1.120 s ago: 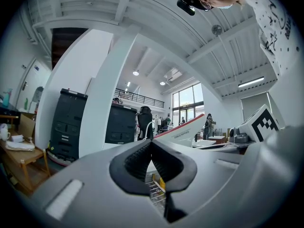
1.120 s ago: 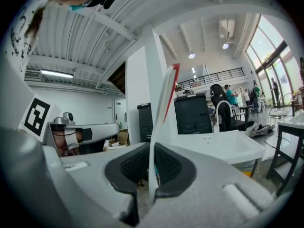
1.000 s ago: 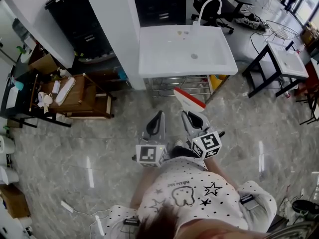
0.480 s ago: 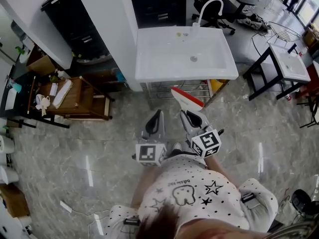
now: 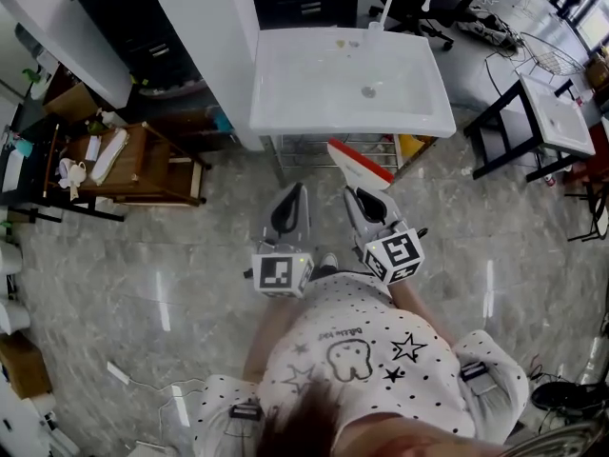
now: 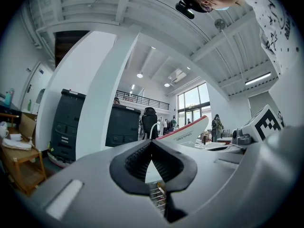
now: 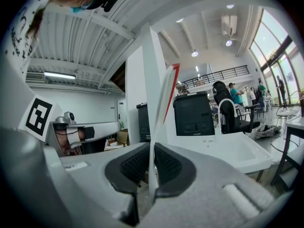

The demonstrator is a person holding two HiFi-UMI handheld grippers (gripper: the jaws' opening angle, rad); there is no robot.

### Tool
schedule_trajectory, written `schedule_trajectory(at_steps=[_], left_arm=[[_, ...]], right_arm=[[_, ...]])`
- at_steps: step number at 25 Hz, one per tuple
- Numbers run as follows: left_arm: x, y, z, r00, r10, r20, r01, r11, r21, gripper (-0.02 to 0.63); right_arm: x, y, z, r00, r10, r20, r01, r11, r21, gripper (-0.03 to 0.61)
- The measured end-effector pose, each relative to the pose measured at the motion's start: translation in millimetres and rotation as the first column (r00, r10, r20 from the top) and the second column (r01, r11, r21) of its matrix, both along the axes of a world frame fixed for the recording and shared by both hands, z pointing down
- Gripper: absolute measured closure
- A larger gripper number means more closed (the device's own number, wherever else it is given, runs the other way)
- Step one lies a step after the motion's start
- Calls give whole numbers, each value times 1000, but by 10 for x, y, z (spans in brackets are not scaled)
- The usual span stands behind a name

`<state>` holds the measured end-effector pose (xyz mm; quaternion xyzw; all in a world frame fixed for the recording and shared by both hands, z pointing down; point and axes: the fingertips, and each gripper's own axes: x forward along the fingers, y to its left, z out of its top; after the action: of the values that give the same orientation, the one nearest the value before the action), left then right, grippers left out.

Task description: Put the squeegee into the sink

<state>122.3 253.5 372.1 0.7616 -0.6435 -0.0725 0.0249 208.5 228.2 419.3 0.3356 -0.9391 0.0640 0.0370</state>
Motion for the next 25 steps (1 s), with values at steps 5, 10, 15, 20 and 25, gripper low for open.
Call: schedule_trajectory(at_steps=[5, 10, 15, 20, 25], left_arm=[[-8, 9, 99, 1000, 8, 4, -8, 1000, -5, 618], [-95, -29, 109, 1000, 11, -2, -11, 1000, -4, 618], [-295, -159, 98, 999, 36, -8, -36, 999, 0, 618], [-529, -358, 13, 997, 71, 34, -71, 997, -3, 623], [-694, -539, 16, 995, 95, 36, -94, 995, -19, 626]], right_arm=[[8, -1, 36, 1000, 11, 3, -11, 1000, -14, 558], [-68, -35, 67, 1000, 18, -4, -18, 1000, -25, 558], [-271, -125, 77, 999, 42, -5, -42, 998, -40, 558], [-505, -278, -31, 996, 89, 2, -89, 996, -25, 558], [-671, -440, -62, 993, 121, 6, -121, 992, -23, 558]])
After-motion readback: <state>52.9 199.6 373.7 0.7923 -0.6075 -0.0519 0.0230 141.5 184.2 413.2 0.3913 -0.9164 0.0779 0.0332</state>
